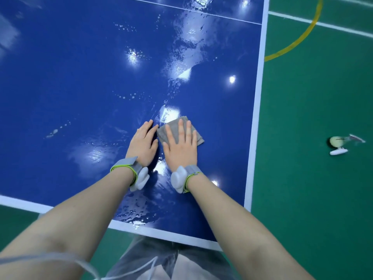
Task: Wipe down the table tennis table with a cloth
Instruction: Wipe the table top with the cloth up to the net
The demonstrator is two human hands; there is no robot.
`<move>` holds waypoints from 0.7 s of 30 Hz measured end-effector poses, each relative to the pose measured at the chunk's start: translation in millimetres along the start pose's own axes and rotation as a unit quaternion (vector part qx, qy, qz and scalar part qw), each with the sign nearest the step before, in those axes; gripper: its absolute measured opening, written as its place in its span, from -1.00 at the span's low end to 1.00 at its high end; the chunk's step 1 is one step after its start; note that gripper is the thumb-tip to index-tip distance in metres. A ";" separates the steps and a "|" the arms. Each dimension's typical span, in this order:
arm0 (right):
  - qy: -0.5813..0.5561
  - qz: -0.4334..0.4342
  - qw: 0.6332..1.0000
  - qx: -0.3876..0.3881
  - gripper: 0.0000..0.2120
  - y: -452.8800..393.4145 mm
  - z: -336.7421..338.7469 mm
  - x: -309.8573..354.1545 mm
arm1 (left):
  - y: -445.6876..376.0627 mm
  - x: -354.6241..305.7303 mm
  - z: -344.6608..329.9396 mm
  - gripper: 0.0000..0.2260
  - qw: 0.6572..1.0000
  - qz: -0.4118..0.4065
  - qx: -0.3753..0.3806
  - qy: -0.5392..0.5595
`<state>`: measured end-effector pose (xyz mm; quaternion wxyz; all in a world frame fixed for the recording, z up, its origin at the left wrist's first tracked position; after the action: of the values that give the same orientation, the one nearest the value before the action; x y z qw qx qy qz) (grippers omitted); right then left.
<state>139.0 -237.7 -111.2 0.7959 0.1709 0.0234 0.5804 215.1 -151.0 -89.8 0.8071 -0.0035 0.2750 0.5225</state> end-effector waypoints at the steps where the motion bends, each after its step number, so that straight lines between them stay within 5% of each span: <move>1: 0.001 0.003 1.000 0.007 -0.46 3.6 -0.8 0.7 | 0.1 0.1 0.6 -0.58 1.000 -0.001 0.002 0.002; 6: 0.001 0.011 1.000 -0.010 -0.47 11.2 4.9 -22.9 | 3.0 5.5 1.3 -0.57 0.999 -0.017 0.027 -0.012; 12: -0.020 -0.086 0.996 -0.026 -0.48 32.2 16.4 -59.0 | 12.8 17.1 8.6 -0.56 0.997 -0.051 0.051 -0.025; 21: -0.003 -0.060 0.996 -0.061 -0.46 40.9 -13.3 37.4 | 29.7 34.3 19.9 -0.57 0.991 -0.105 0.073 -0.036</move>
<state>110.6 -188.6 -105.4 0.8381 0.1219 -0.0048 0.5317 209.2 -102.9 -79.9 0.8648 0.0459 0.2812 0.4134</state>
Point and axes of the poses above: each hand's wrist, its own y-axis away from the middle knuckle, its own z-axis out of the back of the hand, x = y × z, the point moved 10 cm from there along -y, towards the middle knuckle, and after that the axes turned 12 degrees about z, right-handed, at the moved point
